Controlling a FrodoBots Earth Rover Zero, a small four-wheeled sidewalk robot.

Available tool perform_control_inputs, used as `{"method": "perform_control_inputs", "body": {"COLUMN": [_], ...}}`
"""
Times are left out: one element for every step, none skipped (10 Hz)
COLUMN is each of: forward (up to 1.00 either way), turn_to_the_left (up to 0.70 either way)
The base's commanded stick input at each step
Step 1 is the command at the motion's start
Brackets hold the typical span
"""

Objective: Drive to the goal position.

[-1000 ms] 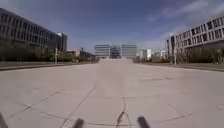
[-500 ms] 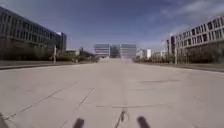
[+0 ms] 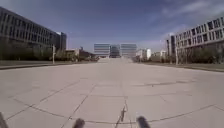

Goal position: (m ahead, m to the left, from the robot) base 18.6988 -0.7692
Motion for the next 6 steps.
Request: {"method": "perform_control_inputs", "body": {"forward": [0.70, 0.70, 0.70, 0.70, 0.70, 0.70], "turn_to_the_left": [0.00, 0.00, 0.00, 0.01, 0.02, 0.00]}}
